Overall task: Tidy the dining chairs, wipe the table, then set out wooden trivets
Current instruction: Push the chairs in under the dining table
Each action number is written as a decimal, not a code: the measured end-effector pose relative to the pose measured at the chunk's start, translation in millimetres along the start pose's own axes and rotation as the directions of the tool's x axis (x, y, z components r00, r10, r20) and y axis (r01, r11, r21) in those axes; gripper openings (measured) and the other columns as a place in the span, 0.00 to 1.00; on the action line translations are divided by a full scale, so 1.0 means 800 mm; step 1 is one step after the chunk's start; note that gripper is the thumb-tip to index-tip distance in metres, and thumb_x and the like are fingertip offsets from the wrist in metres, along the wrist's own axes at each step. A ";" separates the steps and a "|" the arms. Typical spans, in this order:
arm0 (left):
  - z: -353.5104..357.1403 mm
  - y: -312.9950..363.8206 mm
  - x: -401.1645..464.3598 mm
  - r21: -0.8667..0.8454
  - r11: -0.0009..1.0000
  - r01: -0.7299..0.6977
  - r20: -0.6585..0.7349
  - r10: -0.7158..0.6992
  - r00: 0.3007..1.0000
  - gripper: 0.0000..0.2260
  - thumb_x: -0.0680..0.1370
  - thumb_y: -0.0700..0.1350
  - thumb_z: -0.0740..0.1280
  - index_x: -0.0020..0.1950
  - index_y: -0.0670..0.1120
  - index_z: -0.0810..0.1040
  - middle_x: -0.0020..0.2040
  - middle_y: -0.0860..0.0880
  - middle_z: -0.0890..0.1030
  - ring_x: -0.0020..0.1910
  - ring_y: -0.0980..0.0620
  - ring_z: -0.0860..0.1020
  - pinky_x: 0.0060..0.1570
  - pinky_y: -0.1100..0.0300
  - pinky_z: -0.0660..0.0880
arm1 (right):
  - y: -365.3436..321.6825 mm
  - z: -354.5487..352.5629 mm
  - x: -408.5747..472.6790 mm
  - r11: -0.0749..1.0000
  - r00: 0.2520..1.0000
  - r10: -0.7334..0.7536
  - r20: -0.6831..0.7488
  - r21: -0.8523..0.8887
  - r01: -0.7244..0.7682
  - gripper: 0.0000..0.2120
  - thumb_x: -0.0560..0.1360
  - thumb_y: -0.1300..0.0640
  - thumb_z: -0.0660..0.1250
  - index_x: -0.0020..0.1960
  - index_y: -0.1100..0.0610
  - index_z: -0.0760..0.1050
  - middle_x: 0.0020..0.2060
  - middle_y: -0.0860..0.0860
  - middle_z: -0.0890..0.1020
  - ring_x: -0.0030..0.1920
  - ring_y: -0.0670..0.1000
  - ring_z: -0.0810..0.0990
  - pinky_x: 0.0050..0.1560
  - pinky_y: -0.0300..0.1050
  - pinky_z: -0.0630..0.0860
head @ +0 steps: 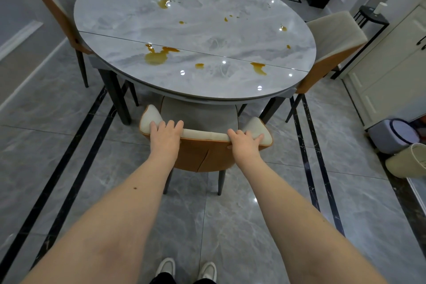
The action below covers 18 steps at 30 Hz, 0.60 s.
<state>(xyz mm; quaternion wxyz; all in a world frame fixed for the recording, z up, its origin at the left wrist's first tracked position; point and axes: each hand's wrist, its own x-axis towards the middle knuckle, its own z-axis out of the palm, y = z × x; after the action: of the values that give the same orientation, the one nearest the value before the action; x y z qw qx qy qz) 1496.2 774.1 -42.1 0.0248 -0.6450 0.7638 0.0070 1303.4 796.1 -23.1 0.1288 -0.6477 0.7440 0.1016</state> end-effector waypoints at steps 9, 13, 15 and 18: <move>0.000 -0.004 0.000 -0.012 1.000 -0.018 -0.001 0.018 1.000 0.24 0.72 0.42 0.70 0.64 0.50 0.63 0.58 0.47 0.74 0.61 0.44 0.70 0.66 0.45 0.60 | -0.003 0.004 0.003 1.000 1.000 0.013 -0.008 -0.007 -0.014 0.19 0.75 0.64 0.66 0.60 0.50 0.64 0.57 0.53 0.72 0.65 0.60 0.66 0.68 0.75 0.46; -0.002 -0.006 0.000 -0.005 1.000 -0.016 0.008 0.016 1.000 0.26 0.71 0.41 0.71 0.65 0.50 0.63 0.58 0.47 0.74 0.61 0.44 0.70 0.66 0.44 0.60 | -0.006 0.006 0.001 1.000 0.999 0.007 -0.031 -0.012 -0.008 0.19 0.75 0.64 0.64 0.62 0.50 0.63 0.57 0.54 0.73 0.64 0.60 0.66 0.68 0.75 0.47; -0.002 -0.007 -0.001 -0.005 1.000 -0.014 0.005 0.014 1.000 0.27 0.70 0.41 0.72 0.65 0.50 0.63 0.58 0.47 0.74 0.61 0.44 0.70 0.66 0.44 0.60 | -0.007 0.007 0.000 1.000 1.000 0.007 -0.030 -0.013 -0.008 0.17 0.77 0.62 0.63 0.62 0.50 0.63 0.57 0.54 0.73 0.64 0.60 0.66 0.68 0.75 0.47; -0.002 -0.008 -0.002 -0.010 1.000 -0.012 0.005 0.012 1.000 0.27 0.70 0.41 0.72 0.65 0.49 0.63 0.58 0.46 0.74 0.62 0.44 0.70 0.67 0.44 0.59 | -0.008 0.009 0.001 1.000 1.000 0.006 -0.027 -0.018 -0.006 0.17 0.77 0.62 0.63 0.62 0.50 0.63 0.57 0.54 0.73 0.65 0.59 0.66 0.67 0.75 0.48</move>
<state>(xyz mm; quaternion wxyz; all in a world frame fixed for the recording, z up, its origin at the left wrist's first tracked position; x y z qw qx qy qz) 1502.4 774.8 -40.0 0.0235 -0.6404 0.7676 0.0129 1310.3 796.6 -29.7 0.1126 -0.6479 0.7467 0.1001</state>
